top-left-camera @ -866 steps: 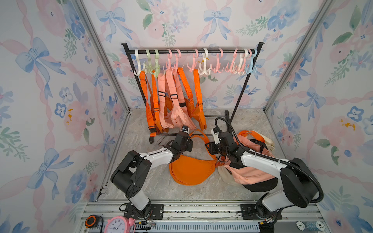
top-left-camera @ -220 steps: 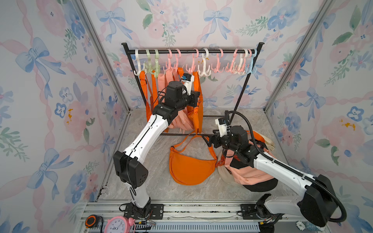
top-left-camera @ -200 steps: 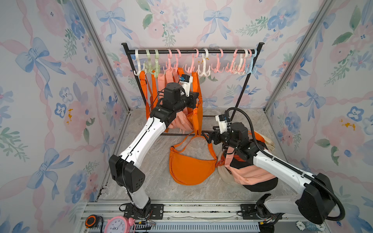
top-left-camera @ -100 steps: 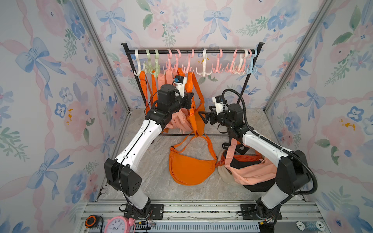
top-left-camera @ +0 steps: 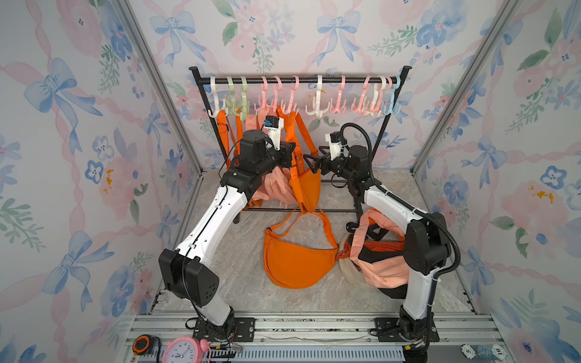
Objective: Take the bag off the hook
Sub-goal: Pick up the bag from the hook.
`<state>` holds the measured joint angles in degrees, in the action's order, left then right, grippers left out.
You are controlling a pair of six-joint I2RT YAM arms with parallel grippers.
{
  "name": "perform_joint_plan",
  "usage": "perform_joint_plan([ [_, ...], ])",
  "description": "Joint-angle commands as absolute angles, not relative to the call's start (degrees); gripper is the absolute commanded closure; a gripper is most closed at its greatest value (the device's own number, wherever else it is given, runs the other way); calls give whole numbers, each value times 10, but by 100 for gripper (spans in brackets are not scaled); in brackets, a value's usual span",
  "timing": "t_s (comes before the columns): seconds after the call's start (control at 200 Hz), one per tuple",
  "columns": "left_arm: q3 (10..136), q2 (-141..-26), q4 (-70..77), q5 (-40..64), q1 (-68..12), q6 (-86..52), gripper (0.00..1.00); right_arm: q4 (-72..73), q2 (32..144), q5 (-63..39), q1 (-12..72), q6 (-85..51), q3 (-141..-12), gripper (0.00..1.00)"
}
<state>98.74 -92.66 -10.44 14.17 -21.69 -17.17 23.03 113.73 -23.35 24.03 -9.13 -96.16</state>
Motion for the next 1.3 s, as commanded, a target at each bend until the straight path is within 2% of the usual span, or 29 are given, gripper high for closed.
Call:
perform_joint_plan([
  [0.0, 976, -909, -100, 155, -213, -178, 100, 272, 1162, -225, 234, -92, -999, 7],
  [0.155, 977, -914, -100, 162, -212, -181, 100, 273, 1195, -216, 233, -84, -1050, 13],
  [0.48, 981, -924, -101, 166, -207, -181, 100, 209, 1296, -228, 229, -73, -1222, 13],
  [0.67, 986, -931, -105, 171, -201, -181, 100, 215, 1328, -235, 230, -92, -1273, 24],
  [0.795, 991, -936, -108, 173, -197, -180, 100, 232, 1325, -237, 230, -101, -1265, 39],
  [0.965, 997, -944, -108, 178, -195, -180, 100, 260, 1302, -243, 231, -120, -1233, 74],
  [1.035, 998, -944, -108, 180, -194, -180, 100, 279, 1285, -239, 233, -126, -1205, 84],
  [1.145, 997, -943, -108, 181, -194, -180, 100, 318, 1250, -231, 237, -137, -1149, 91],
  [1.295, 1002, -941, -108, 180, -194, -179, 100, 354, 1208, -227, 244, -142, -1083, 96],
])
